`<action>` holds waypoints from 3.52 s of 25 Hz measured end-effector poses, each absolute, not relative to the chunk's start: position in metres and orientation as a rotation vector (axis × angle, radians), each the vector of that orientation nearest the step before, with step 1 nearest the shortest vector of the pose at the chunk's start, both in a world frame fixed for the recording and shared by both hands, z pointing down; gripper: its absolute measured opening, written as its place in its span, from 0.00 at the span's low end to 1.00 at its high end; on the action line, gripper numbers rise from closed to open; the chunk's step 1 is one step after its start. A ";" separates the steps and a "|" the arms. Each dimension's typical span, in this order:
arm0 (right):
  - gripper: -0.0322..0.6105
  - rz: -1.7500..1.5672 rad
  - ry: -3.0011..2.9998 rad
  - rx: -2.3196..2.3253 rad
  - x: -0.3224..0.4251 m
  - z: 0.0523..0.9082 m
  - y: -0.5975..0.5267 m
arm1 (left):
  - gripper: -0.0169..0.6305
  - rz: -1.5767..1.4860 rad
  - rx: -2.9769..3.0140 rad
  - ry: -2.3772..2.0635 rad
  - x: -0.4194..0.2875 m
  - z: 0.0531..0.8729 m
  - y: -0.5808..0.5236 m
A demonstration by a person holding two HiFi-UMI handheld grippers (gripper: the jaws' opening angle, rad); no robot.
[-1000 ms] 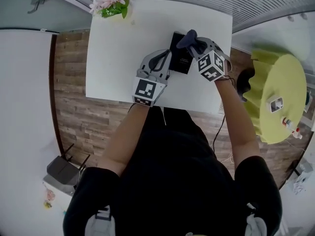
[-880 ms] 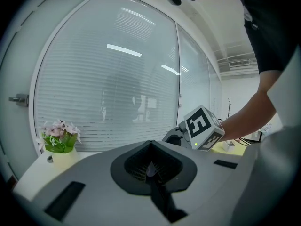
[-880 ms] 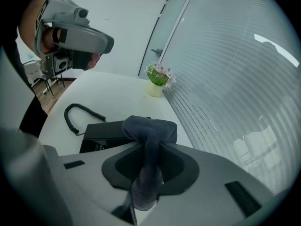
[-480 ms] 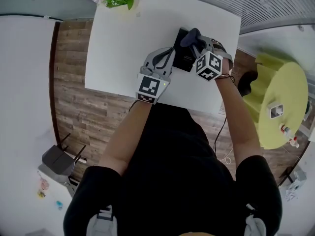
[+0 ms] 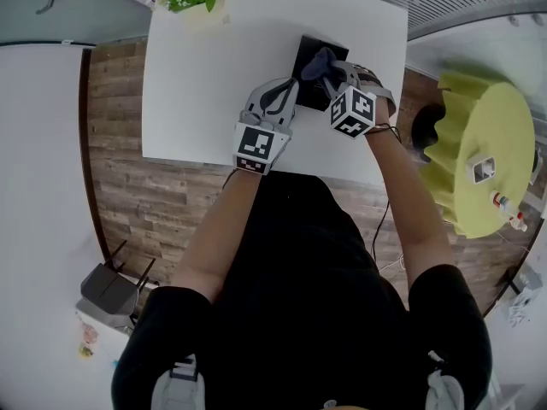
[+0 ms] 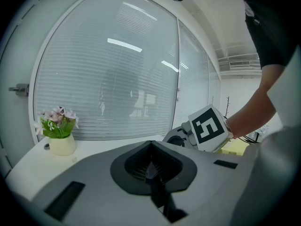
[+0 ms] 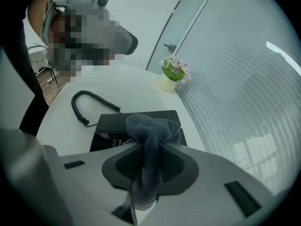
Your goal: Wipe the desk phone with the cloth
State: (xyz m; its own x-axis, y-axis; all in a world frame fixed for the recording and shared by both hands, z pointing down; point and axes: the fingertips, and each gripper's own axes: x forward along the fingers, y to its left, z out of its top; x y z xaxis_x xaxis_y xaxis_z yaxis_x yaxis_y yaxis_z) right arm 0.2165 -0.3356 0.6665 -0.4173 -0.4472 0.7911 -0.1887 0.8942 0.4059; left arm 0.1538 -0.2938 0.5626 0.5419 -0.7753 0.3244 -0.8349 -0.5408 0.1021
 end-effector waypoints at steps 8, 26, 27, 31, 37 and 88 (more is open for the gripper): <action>0.19 -0.294 -1.987 0.457 0.214 0.679 -0.309 | 0.04 0.358 2.535 -1.315 0.152 0.574 -0.279; 0.19 -0.222 -1.960 0.382 0.203 0.709 -0.245 | 0.04 0.381 2.544 -1.267 0.137 0.584 -0.257; 0.19 -0.209 -1.959 0.366 0.202 0.712 -0.240 | 0.04 0.384 2.547 -1.265 0.136 0.583 -0.256; 0.19 -0.157 -1.976 0.345 0.200 0.713 -0.231 | 0.04 0.386 2.560 -1.269 0.133 0.576 -0.260; 0.19 -0.177 -2.014 0.377 0.195 0.673 -0.248 | 0.04 0.358 2.585 -1.283 0.130 0.555 -0.274; 0.19 -0.534 -1.906 0.292 0.167 0.668 -0.334 | 0.04 0.426 2.486 -1.286 0.115 0.605 -0.336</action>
State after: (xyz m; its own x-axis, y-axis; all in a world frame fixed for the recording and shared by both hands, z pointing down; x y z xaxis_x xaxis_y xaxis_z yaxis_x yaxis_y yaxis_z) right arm 0.1674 -0.3339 0.6678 -0.3865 -0.4393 0.8109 0.0459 0.8690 0.4926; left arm 0.1154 -0.3361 0.6049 0.5530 -0.7327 0.3966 -0.8246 -0.5495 0.1346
